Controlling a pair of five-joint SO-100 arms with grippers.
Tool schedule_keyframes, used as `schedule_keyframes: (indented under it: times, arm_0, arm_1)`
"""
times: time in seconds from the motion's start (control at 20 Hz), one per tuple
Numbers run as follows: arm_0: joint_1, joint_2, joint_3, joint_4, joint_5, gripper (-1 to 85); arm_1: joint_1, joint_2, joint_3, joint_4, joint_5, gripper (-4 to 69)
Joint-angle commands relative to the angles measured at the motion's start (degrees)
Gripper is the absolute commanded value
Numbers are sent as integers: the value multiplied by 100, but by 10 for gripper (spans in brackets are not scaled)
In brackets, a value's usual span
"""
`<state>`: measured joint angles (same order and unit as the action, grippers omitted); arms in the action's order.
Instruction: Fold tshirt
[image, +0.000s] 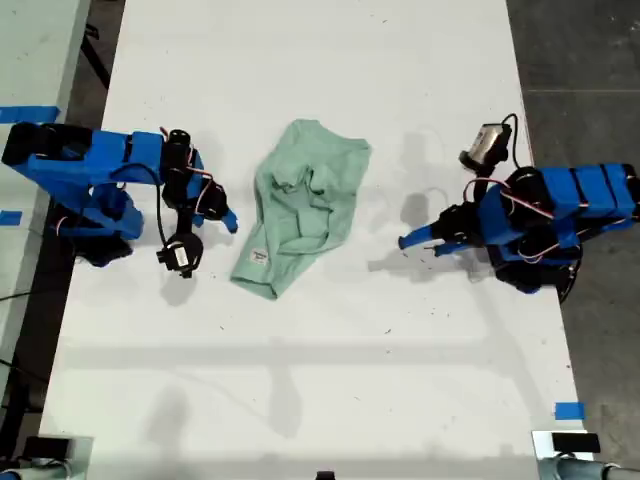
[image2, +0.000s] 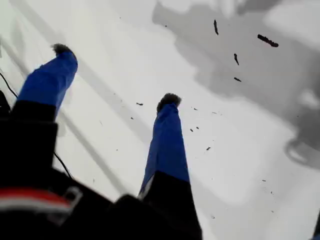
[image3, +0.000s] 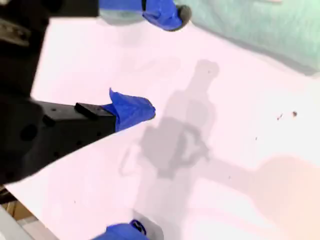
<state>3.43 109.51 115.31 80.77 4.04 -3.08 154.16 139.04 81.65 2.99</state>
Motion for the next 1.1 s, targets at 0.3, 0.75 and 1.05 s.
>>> schedule_keyframes:
  times: [0.3,0.75,1.05]
  arm_0:
    - [237,2496,2065,-519,-633,197]
    - [62,-255,-686,-712,554,199]
    - [114,-2382,-3050,-246,1099,218]
  arm_1:
    - [-290,791,413,105,413,309]
    - [-18,-2707,-1600,-1485,-633,298]
    - [62,-7646,-6908,-694,-1705,313]
